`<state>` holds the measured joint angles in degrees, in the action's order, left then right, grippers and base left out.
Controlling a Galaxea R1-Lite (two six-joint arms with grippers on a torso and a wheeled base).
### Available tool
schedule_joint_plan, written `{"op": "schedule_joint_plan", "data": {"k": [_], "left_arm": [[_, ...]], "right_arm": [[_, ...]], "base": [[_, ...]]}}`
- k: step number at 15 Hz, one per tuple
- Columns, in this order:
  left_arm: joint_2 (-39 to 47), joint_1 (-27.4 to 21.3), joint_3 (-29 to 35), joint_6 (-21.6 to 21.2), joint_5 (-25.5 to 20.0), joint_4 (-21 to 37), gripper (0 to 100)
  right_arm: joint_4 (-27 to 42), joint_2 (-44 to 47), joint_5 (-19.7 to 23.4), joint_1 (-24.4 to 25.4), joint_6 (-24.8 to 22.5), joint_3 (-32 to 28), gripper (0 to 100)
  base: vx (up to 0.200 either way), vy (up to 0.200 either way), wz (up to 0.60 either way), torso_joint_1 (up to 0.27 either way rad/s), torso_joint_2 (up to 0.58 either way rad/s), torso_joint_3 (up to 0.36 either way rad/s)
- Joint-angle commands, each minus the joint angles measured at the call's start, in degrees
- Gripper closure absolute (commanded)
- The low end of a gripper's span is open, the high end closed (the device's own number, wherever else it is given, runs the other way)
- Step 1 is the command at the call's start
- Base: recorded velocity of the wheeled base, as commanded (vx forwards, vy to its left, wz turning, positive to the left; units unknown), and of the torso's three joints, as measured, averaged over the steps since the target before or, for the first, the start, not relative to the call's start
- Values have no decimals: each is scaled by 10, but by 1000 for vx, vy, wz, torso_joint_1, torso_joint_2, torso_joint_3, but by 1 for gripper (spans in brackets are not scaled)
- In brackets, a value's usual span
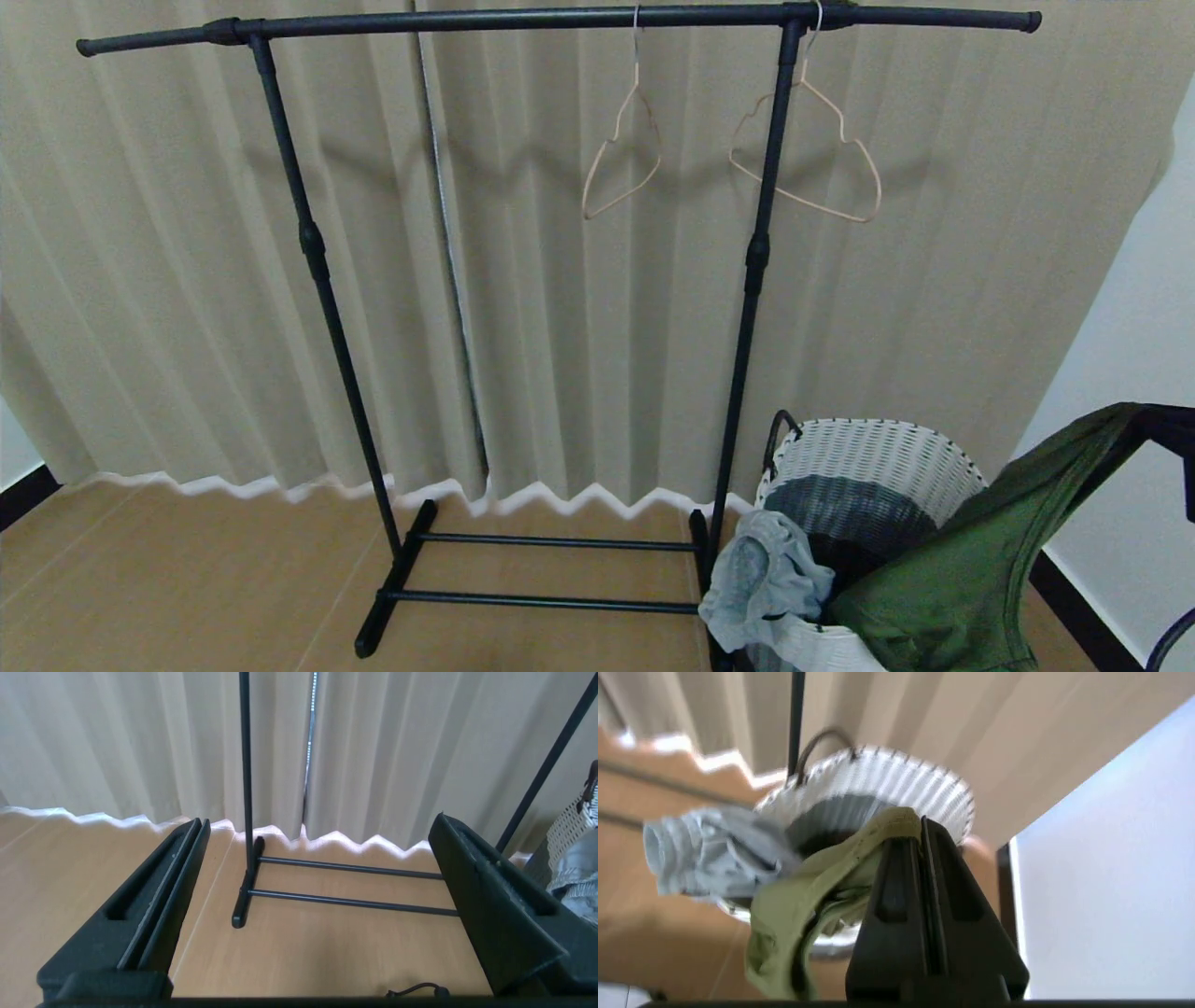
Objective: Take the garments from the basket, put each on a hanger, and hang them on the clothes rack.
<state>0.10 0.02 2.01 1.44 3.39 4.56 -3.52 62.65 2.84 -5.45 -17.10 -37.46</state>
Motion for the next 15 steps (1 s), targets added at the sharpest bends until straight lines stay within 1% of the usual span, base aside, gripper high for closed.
{"op": "schedule_joint_plan", "data": {"k": [1, 7, 12, 15], "left_arm": [[1, 0, 0, 0, 0, -1, 0], [0, 0, 0, -1, 0, 0, 0], [0, 0, 0, -1, -1, 0, 0], [0, 0, 0, 0, 0, 0, 0]], "right_arm": [[4, -51, 0, -3, 0, -2, 100], [5, -59, -1, -2, 0, 7, 100], [3, -57, -1, -2, 0, 20, 100], [1, -57, 0, -1, 0, 25, 100]], "base": [[0, 0, 0, 0, 0, 0], [-200, 0, 0, 4, 3, 4], [0, 0, 0, 0, 0, 0], [0, 200, 0, -4, 4, 4]]}}
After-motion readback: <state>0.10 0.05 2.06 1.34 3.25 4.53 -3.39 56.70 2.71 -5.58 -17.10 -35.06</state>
